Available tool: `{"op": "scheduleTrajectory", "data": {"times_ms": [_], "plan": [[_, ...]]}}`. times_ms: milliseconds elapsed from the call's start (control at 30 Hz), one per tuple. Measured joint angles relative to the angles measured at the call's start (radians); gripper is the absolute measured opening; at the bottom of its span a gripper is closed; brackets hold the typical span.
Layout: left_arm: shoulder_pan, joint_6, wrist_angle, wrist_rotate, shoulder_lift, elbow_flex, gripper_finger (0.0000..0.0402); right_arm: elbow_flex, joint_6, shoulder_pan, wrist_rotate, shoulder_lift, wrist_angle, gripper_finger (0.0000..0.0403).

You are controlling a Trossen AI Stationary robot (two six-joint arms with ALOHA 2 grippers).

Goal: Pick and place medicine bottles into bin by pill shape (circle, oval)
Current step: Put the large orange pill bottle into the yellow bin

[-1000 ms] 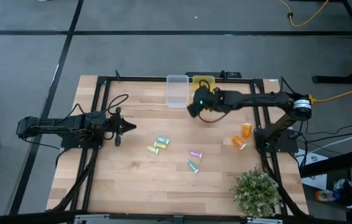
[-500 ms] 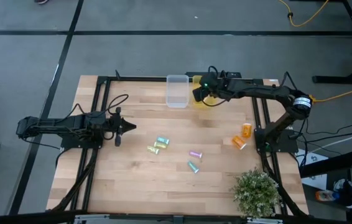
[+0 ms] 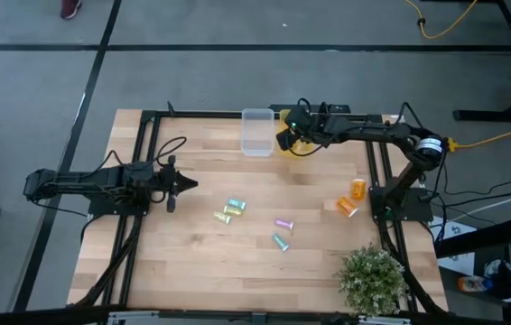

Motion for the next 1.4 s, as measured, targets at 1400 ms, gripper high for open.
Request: {"op": "scheduleTrajectory", "data": {"times_ms": [1400], "plan": [[0.0, 0.0, 0.0, 0.0, 0.0, 0.0, 0.0023, 0.188, 0.32, 0.348, -0.279, -0.005, -1.062, 0.0298]]}}
